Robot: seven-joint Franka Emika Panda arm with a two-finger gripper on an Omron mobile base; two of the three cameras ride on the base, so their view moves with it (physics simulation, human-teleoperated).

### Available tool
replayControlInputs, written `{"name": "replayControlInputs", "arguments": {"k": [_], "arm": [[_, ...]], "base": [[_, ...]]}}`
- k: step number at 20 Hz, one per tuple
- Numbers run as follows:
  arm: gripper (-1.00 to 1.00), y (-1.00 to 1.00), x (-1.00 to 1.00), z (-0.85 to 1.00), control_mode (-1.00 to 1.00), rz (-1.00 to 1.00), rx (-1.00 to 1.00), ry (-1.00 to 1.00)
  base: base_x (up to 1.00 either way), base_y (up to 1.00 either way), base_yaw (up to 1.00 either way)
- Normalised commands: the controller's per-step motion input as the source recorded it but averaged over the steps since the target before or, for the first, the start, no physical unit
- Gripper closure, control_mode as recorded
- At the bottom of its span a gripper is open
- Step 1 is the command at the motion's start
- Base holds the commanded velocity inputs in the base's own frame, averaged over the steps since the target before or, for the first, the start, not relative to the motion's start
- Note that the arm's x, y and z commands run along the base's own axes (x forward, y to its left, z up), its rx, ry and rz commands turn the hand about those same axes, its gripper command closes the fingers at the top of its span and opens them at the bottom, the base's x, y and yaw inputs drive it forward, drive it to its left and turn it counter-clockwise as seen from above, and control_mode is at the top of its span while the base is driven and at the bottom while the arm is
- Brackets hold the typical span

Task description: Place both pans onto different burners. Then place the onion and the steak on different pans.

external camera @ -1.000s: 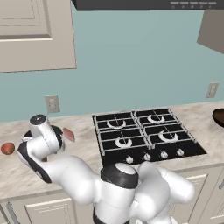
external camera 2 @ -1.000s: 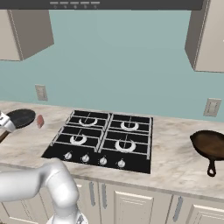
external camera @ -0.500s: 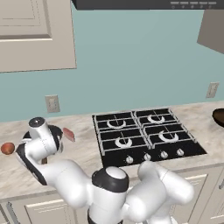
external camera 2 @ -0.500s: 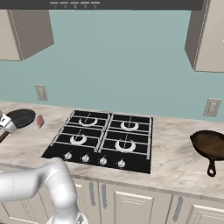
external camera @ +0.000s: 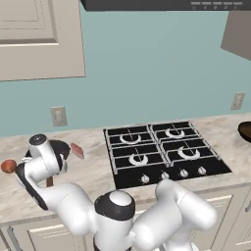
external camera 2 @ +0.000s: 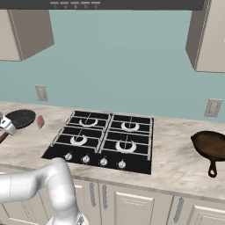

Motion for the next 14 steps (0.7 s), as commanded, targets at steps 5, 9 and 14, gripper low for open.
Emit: {"name": "replayControlInputs", "arguments": {"k": [5, 9, 14], "arm": [[-1.00, 0.01, 0.06, -0.13, -1.00, 0.00, 0.00, 0.00], [-1.00, 0.00, 0.04, -0.12, -1.00, 0.00, 0.00, 0.00], [-1.00, 0.01, 0.03, -0.11, -1.00, 0.00, 0.00, 0.00]], "base": [[0.00, 0.00, 0.00], [0.00, 0.00, 0.00], [0.00, 0.00, 0.00]]}}
